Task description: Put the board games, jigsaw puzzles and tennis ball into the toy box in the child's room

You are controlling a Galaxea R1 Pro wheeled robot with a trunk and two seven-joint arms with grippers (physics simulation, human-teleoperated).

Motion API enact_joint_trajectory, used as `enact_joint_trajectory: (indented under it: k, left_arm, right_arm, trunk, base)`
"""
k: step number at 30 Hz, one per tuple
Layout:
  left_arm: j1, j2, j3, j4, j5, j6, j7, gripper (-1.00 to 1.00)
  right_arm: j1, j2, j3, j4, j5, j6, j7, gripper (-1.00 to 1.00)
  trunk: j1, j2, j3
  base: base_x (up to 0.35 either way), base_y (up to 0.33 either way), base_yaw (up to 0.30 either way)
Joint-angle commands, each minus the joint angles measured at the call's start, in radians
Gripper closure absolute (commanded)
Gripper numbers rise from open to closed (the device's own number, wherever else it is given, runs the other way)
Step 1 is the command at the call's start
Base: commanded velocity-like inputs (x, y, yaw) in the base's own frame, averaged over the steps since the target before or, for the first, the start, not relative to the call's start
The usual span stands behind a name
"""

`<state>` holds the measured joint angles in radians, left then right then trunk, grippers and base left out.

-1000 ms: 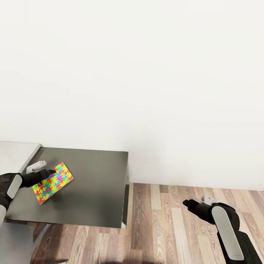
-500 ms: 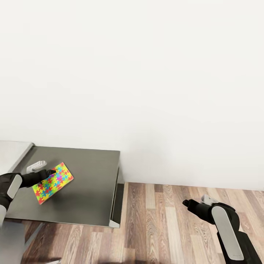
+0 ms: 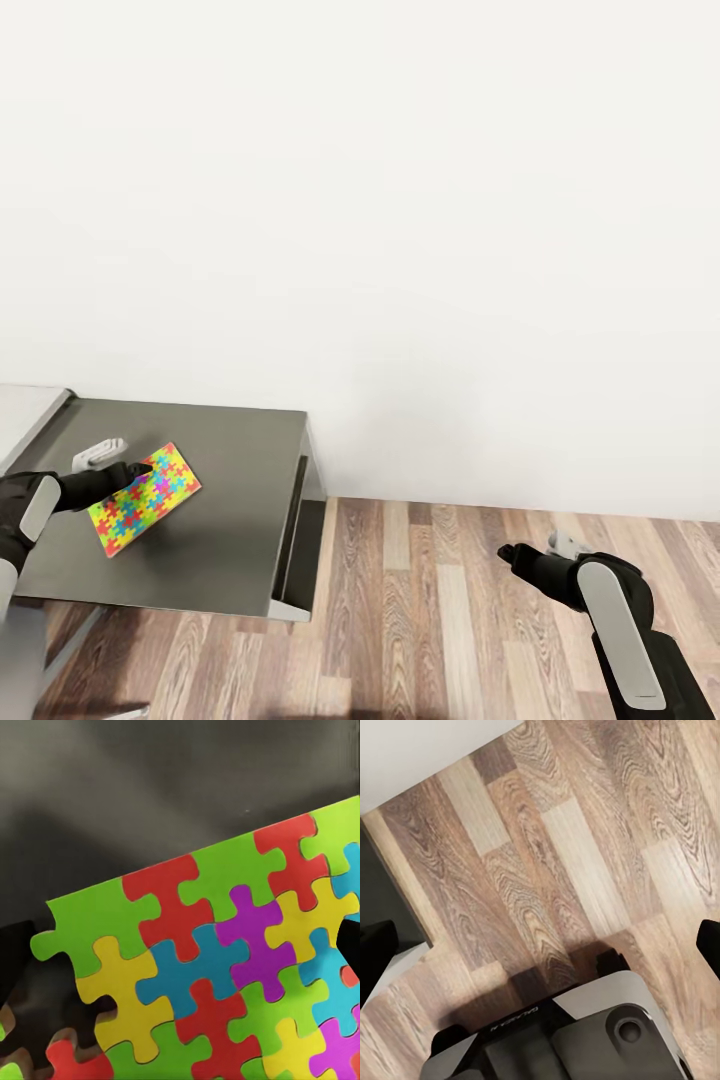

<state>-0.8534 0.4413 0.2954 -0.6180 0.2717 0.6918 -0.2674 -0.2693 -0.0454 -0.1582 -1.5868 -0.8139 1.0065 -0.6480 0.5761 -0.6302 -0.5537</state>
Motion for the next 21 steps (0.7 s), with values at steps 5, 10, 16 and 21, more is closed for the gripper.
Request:
enact_joint_trajectory:
  k: [5, 10, 16, 21]
  left_arm:
    - [0.0, -0.001, 0.002, 0.009, 0.006, 0.009, -0.004, -1.0]
    - [0.0, -0.001, 0.002, 0.009, 0.006, 0.008, -0.004, -1.0]
    - [0.0, -0.001, 0.002, 0.009, 0.006, 0.008, -0.005, -1.0]
    - [0.0, -0.001, 0.002, 0.009, 0.006, 0.008, -0.005, -1.0]
  right_arm:
    - [-0.001, 0.0, 0.0, -0.001, -0.011, 0.003, -0.01, -1.0]
    - [-0.001, 0.0, 0.0, -0.001, -0.011, 0.003, -0.01, -1.0]
    - [0.0, 0.001, 0.0, -0.001, -0.011, 0.003, -0.01, -1.0]
    - [-0.001, 0.001, 0.0, -0.001, -0.011, 0.003, -0.01, -1.0]
  trunk:
    - [0.0, -0.001, -0.001]
    - [0.0, -0.001, -0.001]
    - [0.0, -0.001, -0.001]
    - [0.0, -0.001, -0.001]
  base:
    - [0.0, -0.109, 0.0]
    - [-0.023, -0.103, 0.0]
    - [-0.015, -0.089, 0.0]
    - [-0.004, -0.046, 0.0]
